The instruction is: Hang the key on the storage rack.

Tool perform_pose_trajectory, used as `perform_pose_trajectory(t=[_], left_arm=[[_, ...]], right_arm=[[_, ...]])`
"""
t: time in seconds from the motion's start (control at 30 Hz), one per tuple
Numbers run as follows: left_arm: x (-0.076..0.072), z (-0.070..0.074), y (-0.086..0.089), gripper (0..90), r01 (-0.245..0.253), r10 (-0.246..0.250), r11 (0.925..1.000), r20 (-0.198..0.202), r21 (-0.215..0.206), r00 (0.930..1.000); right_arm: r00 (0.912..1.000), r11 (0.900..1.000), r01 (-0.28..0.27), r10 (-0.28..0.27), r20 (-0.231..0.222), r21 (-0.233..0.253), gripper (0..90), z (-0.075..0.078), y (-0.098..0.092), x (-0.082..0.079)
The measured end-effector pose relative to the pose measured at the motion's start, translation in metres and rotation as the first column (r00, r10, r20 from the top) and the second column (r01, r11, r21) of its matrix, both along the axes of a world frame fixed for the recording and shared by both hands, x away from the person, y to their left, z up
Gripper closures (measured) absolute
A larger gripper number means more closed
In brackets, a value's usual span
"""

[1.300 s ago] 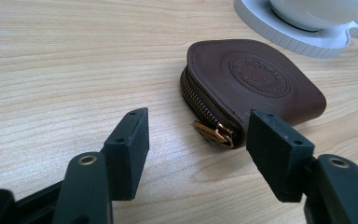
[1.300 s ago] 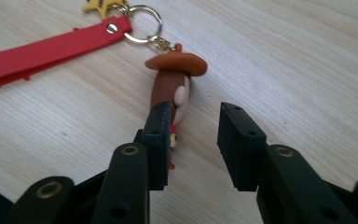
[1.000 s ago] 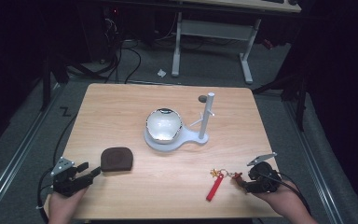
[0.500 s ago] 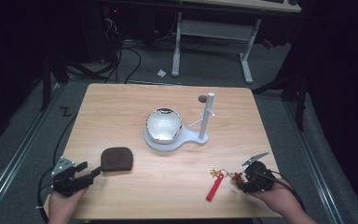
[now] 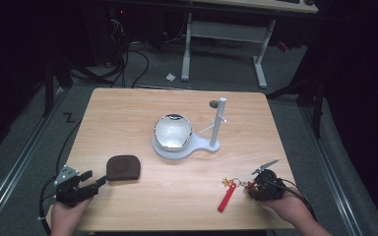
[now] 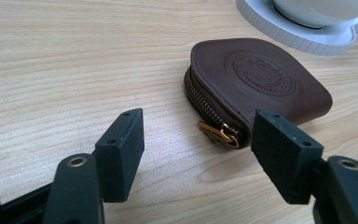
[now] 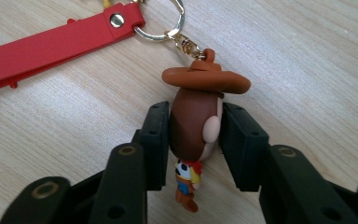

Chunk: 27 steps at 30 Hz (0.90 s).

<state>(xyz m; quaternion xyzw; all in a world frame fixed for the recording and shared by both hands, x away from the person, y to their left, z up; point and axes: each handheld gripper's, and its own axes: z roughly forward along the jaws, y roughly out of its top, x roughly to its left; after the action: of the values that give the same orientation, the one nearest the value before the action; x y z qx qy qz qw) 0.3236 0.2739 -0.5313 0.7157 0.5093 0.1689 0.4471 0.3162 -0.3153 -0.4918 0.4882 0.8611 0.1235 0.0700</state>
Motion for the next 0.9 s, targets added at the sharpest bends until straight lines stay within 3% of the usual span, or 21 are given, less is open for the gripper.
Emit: perform_pose_trajectory(t=[0.3, 0.6, 0.9], left_arm=[[0.0, 0.0, -0.001, 35.1, 0.002, -0.002, 1.0, 0.001, 0.001, 1.0], [0.0, 0.0, -0.001, 35.1, 0.003, -0.003, 1.0, 0.005, 0.0, 1.0], [0.0, 0.001, 0.0, 35.1, 0.006, -0.006, 1.0, 0.008, -0.002, 1.0]], right_arm=[[0.9995, 0.999, -0.028, 0.029, 0.009, -0.018, 67.6, 0.008, 0.004, -0.001], [0.9987, 0.999, -0.043, 0.044, 0.027, -0.012, 67.9, 0.029, 0.007, -0.003], [0.9964, 0.998, -0.066, 0.067, 0.053, -0.009, 67.9, 0.063, 0.01, -0.004]])
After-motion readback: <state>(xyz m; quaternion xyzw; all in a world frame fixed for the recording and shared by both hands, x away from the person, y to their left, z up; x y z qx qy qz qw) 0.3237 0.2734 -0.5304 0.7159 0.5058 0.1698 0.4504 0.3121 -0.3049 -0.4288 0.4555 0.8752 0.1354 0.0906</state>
